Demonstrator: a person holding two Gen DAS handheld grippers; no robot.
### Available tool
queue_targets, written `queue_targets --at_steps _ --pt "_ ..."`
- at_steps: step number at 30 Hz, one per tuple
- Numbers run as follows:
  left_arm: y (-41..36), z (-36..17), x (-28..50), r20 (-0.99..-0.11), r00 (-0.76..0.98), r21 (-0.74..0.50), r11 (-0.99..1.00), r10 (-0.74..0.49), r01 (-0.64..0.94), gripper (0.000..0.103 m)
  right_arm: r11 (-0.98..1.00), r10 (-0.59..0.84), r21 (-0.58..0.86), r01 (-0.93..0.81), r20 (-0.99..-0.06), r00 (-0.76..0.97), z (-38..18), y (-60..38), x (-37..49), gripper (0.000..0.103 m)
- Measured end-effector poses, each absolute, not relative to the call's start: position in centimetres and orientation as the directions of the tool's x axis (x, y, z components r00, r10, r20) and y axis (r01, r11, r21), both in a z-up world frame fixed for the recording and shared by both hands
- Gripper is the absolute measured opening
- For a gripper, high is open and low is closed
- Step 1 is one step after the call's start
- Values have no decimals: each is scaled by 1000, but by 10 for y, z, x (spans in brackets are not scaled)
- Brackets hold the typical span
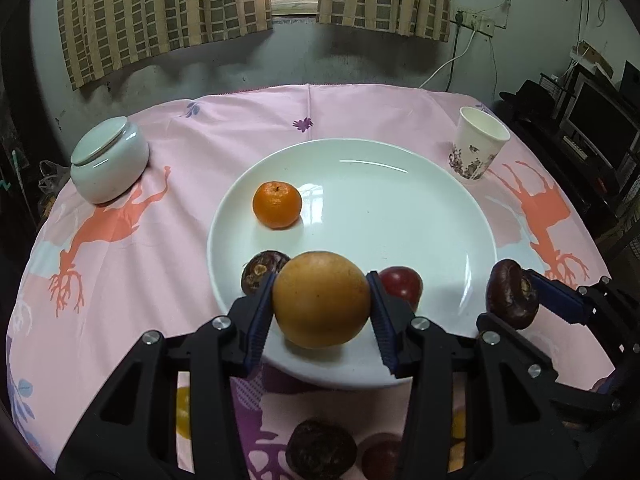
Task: Organize fruits
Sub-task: 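Carry the purple fruit and pear onto the plate and release both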
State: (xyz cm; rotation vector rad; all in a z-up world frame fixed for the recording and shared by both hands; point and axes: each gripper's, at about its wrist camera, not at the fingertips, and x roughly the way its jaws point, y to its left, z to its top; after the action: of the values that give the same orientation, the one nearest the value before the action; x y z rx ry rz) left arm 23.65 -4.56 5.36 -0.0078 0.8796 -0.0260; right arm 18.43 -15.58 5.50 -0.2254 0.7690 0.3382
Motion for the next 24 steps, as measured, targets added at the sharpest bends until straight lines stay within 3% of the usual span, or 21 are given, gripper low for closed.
queue_targets --at_steps 1,3,5,6,24 --pt "-44 51 241 -775 631 -25 1000 -24 7 48 920 209 -87 -382 -717 665 52 -154 190 45" --pt "-40 47 247 -773 634 -49 998 -22 -25 61 915 201 -99 -391 -729 655 47 -150 197 46" --pt "-37 51 246 -754 657 -53 997 -4 -55 81 913 184 -132 -385 -711 679 49 -148 196 59" --pt "-37 54 243 -742 670 -53 997 1 -60 82 913 186 -136 -385 -700 689 51 -148 193 64" --pt "-32 70 93 -730 682 -33 999 -47 34 93 938 325 146 -315 -689 648 73 -223 83 64"
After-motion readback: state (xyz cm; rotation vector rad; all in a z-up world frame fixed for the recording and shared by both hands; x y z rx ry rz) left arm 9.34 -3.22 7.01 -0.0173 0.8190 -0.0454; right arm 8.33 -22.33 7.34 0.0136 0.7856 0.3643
